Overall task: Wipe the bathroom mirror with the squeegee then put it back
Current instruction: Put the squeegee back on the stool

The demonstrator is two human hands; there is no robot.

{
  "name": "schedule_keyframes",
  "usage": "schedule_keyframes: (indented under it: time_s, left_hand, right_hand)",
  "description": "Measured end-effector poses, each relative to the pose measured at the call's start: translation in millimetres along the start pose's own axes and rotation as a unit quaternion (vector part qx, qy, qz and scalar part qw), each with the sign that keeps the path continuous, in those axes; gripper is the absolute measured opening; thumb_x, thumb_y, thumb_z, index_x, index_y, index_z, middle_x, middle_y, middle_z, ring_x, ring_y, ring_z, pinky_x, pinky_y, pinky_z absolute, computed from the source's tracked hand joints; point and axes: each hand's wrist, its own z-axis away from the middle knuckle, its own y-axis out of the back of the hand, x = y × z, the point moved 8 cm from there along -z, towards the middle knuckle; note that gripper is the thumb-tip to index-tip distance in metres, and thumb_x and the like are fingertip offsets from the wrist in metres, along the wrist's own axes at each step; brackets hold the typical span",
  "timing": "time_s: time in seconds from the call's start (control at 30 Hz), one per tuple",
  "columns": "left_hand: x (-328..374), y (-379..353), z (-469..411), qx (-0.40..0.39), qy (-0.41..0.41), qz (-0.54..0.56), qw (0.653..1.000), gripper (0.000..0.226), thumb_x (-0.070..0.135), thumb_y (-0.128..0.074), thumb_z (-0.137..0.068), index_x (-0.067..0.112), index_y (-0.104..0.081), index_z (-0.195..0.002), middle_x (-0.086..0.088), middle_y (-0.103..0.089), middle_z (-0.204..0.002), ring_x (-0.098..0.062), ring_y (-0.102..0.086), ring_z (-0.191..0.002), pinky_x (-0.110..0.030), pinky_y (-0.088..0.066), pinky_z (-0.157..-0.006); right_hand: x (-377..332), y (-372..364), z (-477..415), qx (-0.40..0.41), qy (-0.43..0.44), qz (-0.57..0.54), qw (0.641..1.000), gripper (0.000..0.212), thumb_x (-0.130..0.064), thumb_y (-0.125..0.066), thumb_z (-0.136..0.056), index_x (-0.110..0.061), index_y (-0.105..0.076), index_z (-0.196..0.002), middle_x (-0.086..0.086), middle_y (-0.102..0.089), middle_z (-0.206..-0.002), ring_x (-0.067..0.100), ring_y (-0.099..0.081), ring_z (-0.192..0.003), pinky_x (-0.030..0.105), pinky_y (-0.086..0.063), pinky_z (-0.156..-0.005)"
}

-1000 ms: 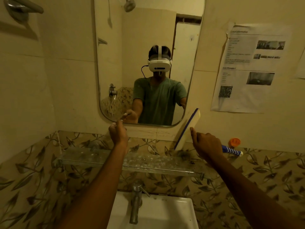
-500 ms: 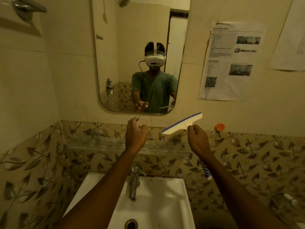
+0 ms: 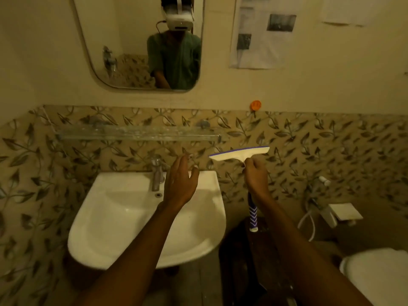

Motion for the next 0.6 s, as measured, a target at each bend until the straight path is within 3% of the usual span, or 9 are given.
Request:
schedule_keyframes:
  time_s: [0.1,0.3,0.4,0.6]
  left_hand:
    - [10,-29,34,-0.027,-0.007,-0.034,0.999,0.047,0.029,-0.048,-0.096,0.014,-0.043,-0.141,-0.003,-0.044,-0.147,-0.023,-0.042,-0.134,-0.039,-0.034,-0.110]
    - [46,-101,108,-0.063,-0.043,-0.052,0.996,0.054,0.035,-0.043,-0.095,0.020,-0.037,-0.147,0.002,-0.038,-0.153,-0.015,-0.032,-0.142,-0.025,-0.020,-0.110]
    - [68,-154,144,-0.076,-0.023,-0.054,0.995,0.059,0.039,-0.042,-0.092,0.016,-0.039,-0.146,-0.003,-0.040,-0.152,-0.021,-0.035,-0.141,-0.034,-0.027,-0.112]
    - [103,-259,185,-0.102,0.031,-0.062,0.992,0.063,0.042,-0.038,-0.092,0.018,-0.032,-0.150,-0.001,-0.031,-0.157,-0.017,-0.022,-0.147,-0.038,-0.018,-0.116]
  right_hand:
    - [33,28,13,0.002,-0.038,-0.017,0.999,0.024,-0.021,-0.044,-0.095,-0.014,-0.046,-0.073,0.009,-0.047,-0.070,0.019,-0.042,-0.060,0.033,-0.033,-0.058]
    - [118,100,16,-0.037,-0.119,-0.033,0.992,0.028,-0.023,-0.046,-0.100,-0.014,-0.052,-0.075,0.004,-0.048,-0.064,0.015,-0.042,-0.055,0.030,-0.033,-0.053]
    - [165,147,11,-0.052,-0.161,-0.020,0.985,0.030,-0.027,-0.045,-0.102,-0.016,-0.052,-0.075,0.003,-0.052,-0.065,0.014,-0.047,-0.055,0.027,-0.036,-0.050]
    - [237,231,-18,-0.080,-0.164,0.050,0.982,0.034,-0.034,-0.043,-0.102,-0.015,-0.059,-0.078,0.006,-0.064,-0.074,0.023,-0.061,-0.070,0.037,-0.049,-0.068]
